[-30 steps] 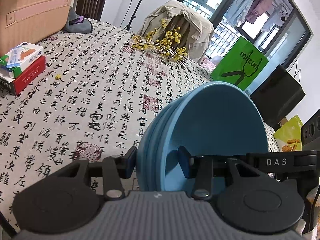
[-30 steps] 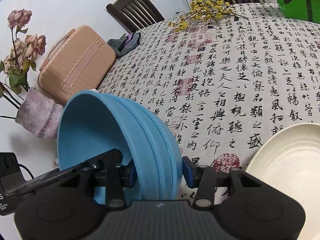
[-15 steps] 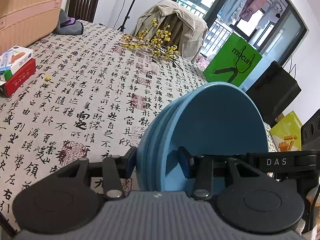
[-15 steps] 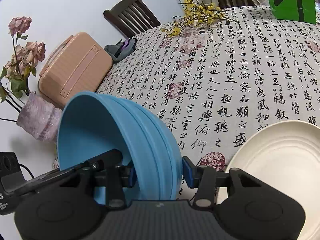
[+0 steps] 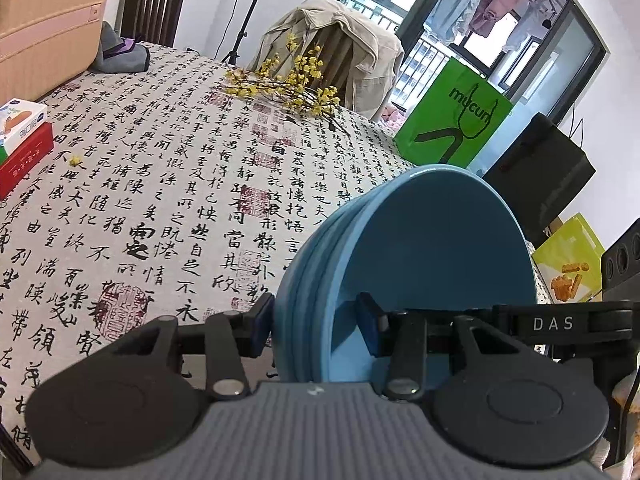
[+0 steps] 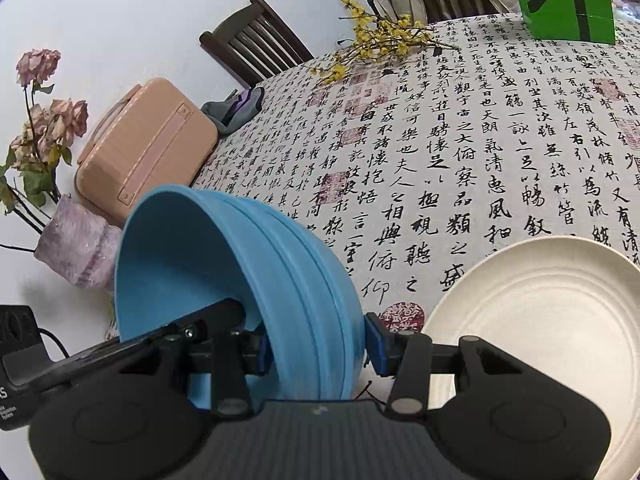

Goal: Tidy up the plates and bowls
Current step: 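Carry the blue bowl stack toward the cream plate stack with both grippers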

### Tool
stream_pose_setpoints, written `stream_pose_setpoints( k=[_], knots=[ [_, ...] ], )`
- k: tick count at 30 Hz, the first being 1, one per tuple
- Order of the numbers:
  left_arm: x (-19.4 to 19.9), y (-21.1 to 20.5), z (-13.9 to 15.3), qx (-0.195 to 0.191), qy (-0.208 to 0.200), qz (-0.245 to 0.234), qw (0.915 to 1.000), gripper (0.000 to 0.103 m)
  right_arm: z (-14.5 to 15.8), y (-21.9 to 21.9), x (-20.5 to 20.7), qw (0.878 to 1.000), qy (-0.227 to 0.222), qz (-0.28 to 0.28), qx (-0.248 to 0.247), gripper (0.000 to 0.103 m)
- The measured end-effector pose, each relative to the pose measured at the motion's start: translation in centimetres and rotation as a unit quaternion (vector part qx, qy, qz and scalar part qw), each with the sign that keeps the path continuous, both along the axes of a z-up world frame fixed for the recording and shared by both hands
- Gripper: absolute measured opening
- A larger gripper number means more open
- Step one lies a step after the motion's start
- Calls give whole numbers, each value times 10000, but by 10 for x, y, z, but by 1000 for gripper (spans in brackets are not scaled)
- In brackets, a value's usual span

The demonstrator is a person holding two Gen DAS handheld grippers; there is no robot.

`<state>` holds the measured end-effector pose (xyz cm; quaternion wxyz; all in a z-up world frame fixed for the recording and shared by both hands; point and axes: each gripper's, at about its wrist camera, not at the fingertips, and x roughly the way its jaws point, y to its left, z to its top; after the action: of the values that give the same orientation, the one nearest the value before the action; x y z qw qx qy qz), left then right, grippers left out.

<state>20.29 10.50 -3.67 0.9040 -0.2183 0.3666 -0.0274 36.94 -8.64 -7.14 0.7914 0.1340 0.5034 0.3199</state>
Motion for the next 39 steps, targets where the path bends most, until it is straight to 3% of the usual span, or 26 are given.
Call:
stream_pose_setpoints(
  k=[39],
  knots=[
    [26, -58, 9, 136, -56, -530, 9985, 45, 4, -73, -6, 9984, -57, -540, 150, 45]
  ],
)
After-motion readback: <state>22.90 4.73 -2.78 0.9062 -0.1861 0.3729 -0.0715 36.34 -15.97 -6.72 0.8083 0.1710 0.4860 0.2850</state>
